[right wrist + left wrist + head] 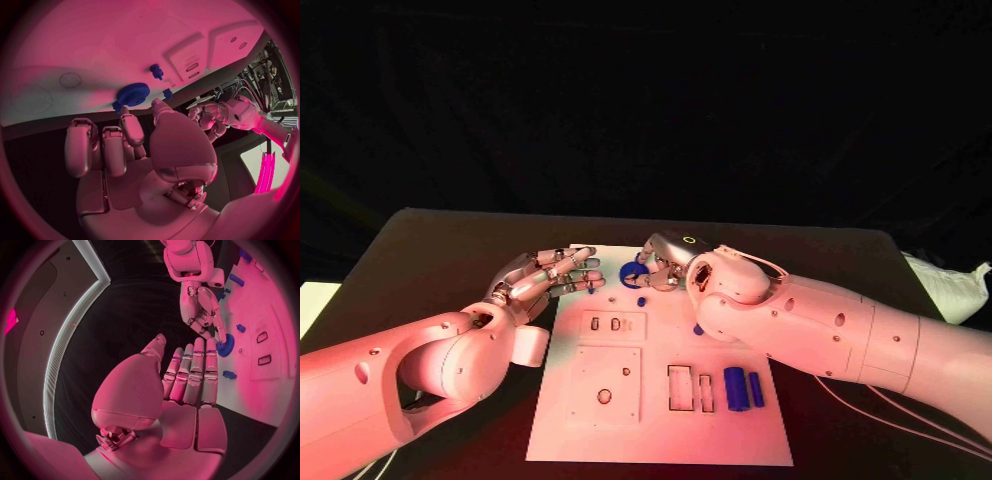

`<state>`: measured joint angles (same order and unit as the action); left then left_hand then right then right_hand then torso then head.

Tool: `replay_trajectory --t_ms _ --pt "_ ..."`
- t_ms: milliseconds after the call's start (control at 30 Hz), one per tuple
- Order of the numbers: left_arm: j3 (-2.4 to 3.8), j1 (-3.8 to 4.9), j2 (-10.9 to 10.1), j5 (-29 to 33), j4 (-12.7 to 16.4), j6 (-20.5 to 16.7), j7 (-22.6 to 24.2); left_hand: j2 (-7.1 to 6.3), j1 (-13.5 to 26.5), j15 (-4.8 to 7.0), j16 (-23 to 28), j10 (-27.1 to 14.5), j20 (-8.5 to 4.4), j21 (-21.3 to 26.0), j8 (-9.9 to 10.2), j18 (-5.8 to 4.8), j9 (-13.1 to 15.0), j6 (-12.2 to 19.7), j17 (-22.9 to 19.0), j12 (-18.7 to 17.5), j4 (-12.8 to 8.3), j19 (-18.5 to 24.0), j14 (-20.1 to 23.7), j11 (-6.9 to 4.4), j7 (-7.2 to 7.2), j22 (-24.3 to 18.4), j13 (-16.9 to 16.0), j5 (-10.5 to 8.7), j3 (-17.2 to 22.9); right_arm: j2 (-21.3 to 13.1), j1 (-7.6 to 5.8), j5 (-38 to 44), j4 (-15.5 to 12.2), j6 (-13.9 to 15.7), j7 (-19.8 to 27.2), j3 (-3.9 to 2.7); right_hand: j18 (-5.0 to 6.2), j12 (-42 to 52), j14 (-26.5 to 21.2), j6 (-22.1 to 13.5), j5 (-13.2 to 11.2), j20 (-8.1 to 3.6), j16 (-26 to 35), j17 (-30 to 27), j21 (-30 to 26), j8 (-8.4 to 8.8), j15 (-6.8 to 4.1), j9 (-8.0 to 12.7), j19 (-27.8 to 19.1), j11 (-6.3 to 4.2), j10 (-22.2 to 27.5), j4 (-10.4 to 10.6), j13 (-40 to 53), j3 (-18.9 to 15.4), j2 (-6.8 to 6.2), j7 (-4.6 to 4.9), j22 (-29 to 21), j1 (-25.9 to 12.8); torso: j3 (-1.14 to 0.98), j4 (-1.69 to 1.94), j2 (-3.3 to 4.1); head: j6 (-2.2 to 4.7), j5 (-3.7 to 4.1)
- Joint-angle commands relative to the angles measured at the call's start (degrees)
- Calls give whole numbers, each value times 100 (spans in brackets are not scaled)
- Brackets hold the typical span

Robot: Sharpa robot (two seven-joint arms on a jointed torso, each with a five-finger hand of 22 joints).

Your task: Assemble the parts on the task board

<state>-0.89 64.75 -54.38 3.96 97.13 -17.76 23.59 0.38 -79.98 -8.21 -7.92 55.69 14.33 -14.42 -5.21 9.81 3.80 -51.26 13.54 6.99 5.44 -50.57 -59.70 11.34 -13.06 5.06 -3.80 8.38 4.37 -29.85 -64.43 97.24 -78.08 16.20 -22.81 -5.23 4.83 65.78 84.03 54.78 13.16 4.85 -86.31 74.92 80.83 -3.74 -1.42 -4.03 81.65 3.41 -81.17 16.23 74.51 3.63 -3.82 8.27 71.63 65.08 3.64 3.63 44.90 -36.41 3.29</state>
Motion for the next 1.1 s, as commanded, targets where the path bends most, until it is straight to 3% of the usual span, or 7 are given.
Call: replay_trajectory --t_ms 33,267,533,700,800,967,1100 --pt "5 6 20 14 3 98 23 20 -3 -9 24 -42 22 34 -28 68 4 41 -11 38 -34 4 -32 -10 -152 -8 9 -19 -12 -28 12 -102 -4 -74 -10 5 -117 31 474 50 22 5 -24 894 26 -31 33 -12 50 -17 -49 4 16 -35 54 1 25 25 2 5 -3 -24 -3" --pt "5 6 21 14 0 99 24 20 -3 -9 24 -42 22 34 -28 68 4 41 -11 38 -34 4 -32 -10 -152 -8 9 -19 -12 -98 24 -29 -99 156 30 5 -118 41 474 102 41 -4 -27 897 34 -39 22 -16 55 -32 -56 -4 24 -66 84 -16 35 65 -2 2 -2 -24 1" --pt "5 6 11 14 2 103 28 20 -3 -9 24 -42 22 34 -28 68 4 41 -11 38 -34 4 -32 -10 -152 -8 9 -19 -12 -293 99 -40 -259 1428 488 5 -125 49 476 144 285 -24 -37 913 58 -11 5 -6 69 -48 -61 -70 35 -105 151 -29 73 279 0 -8 -4 -4 8" --pt "5 6 -4 14 -5 99 33 22 -5 -9 26 -45 22 35 -28 68 4 43 -14 40 -36 3 -33 -9 -152 -10 9 -18 -9 -592 124 -646 -420 1993 1260 -6 -132 12 470 118 437 -22 -24 890 77 6 7 5 82 -42 -42 -128 18 -151 118 -20 107 438 -13 -43 -7 11 -8" --pt "5 6 -10 14 -13 95 33 22 -5 -9 26 -45 22 35 -28 68 4 43 -14 40 -36 3 -33 -9 -152 -10 9 -18 -9 -860 90 -1406 -507 1848 1833 -23 -130 -44 461 114 466 -21 -3 856 72 6 9 7 75 -42 -14 -180 -12 -159 115 -17 100 550 -15 -65 -18 9 -27" --pt "4 4 6 15 -69 102 45 22 -6 -9 27 -46 22 36 -28 68 4 43 -14 40 -38 3 -33 -9 -152 -11 9 -18 -8 -1482 -25 -2622 -594 1038 2622 -59 -123 -183 443 118 218 -26 43 788 51 1 2 7 50 -51 62 -552 -89 -102 61 -17 67 1108 -38 -173 -66 14 -85" --pt "3 1 34 15 -124 119 56 23 -9 -9 28 -46 22 36 -29 68 4 43 -15 41 -40 3 -33 -10 -150 -11 9 -17 -6 -1913 -44 -3035 -624 694 2955 -72 -119 -258 437 139 115 -32 62 762 39 -4 -6 5 37 -61 97 -784 -133 -73 -16 -22 51 1404 -61 -224 -89 28 -87"
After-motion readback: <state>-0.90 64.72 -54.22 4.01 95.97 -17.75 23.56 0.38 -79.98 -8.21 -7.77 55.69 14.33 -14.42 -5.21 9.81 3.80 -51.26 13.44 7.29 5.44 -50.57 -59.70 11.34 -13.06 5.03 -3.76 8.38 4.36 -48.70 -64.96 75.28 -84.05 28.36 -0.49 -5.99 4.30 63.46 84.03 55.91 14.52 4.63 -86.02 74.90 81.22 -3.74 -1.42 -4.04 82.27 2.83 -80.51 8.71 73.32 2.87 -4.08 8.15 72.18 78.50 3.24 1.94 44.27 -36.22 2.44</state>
